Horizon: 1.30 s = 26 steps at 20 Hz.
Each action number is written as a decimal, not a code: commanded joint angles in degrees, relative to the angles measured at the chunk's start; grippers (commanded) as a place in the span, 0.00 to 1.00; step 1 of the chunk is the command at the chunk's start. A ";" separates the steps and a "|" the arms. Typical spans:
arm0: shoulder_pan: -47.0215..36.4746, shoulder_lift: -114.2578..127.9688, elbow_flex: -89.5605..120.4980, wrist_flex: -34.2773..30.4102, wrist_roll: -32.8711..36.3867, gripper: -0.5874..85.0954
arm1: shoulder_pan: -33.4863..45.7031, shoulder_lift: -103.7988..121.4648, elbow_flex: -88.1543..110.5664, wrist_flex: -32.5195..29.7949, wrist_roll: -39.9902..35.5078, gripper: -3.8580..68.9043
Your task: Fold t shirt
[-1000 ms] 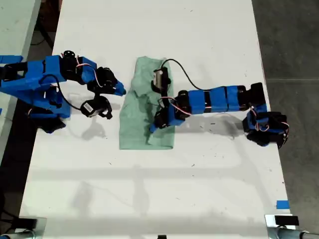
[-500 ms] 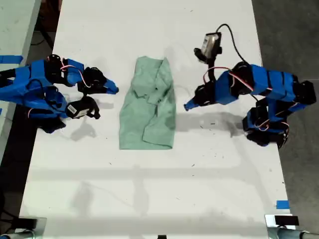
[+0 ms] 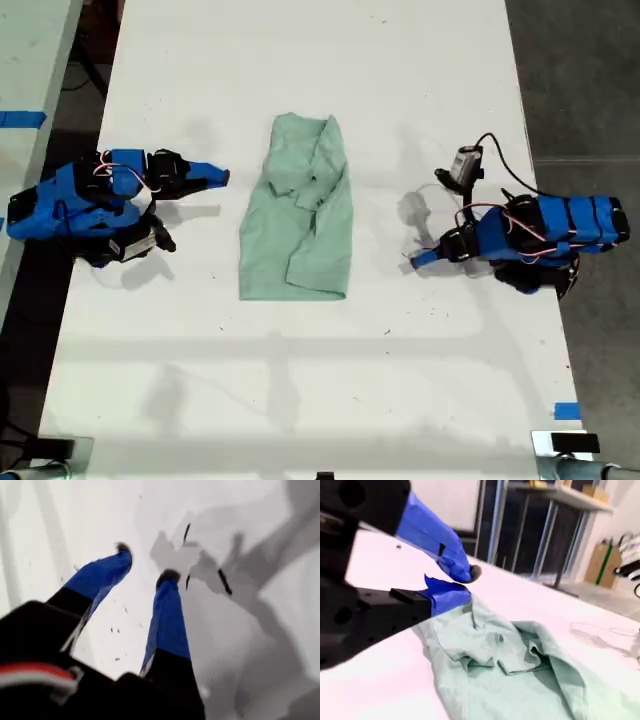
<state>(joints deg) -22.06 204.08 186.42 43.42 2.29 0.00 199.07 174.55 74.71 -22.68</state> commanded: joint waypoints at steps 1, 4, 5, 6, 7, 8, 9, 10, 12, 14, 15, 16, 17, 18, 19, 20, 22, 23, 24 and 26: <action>0.53 2.46 2.64 8.00 2.90 0.03 | 2.72 1.58 3.69 1.14 -12.74 0.28; -0.35 1.76 2.64 14.15 16.61 0.05 | 2.29 1.76 3.69 1.32 -17.14 0.26; 0.26 1.85 2.64 14.15 18.02 0.05 | 2.46 1.76 3.60 1.41 -22.15 0.25; 1.14 1.85 2.64 14.15 17.67 0.05 | 2.55 1.76 3.60 1.49 -22.24 0.24; 1.67 1.85 2.64 14.15 19.51 0.05 | 2.55 1.76 3.60 1.49 -22.24 0.23; 2.02 1.85 2.64 14.15 21.71 0.05 | 2.55 1.76 3.60 1.49 -22.24 0.22; 2.37 1.85 2.64 14.15 23.20 0.05 | 2.55 1.76 3.60 1.49 -22.24 0.22; 2.55 1.85 2.64 14.15 23.38 0.05 | 2.55 1.76 3.60 1.49 -22.24 0.21; 2.72 1.85 2.64 14.15 23.38 0.05 | 2.55 1.76 3.60 1.49 -22.24 0.20; 2.72 1.85 2.64 14.15 23.38 0.05 | 2.55 1.76 3.60 1.49 -22.24 0.20; 2.72 1.85 2.64 14.15 23.38 0.05 | 2.55 1.76 3.60 1.49 -22.24 0.20; 2.72 1.85 2.64 14.15 23.38 0.05 | 2.55 1.76 3.60 1.49 -22.24 0.20; 2.72 1.85 2.64 14.15 23.38 0.05 | 2.55 1.76 3.60 1.49 -22.24 0.20; 2.72 1.85 2.64 14.15 23.38 0.05 | 2.55 1.76 3.60 1.49 -22.24 0.20; 2.72 1.85 2.64 14.15 23.38 0.05 | 2.55 1.76 3.60 1.49 -22.24 0.20; 2.72 1.85 2.64 14.15 23.38 0.05 | 2.55 1.76 3.60 1.49 -22.24 0.20; 2.72 1.85 2.64 14.15 23.38 0.05 | 2.55 1.76 3.60 1.49 -22.24 0.20; 2.72 1.85 2.64 14.15 23.38 0.05 | 2.55 1.76 3.60 1.49 -22.24 0.20; 2.72 1.85 2.64 14.15 23.38 0.05 | 2.55 1.76 3.60 1.49 -22.24 0.20; 2.72 1.85 2.64 14.15 23.38 0.05 | 2.55 1.76 3.60 1.49 -22.24 0.20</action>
<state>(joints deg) -20.13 205.49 186.59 57.57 25.14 2.11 200.21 174.90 76.03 -44.21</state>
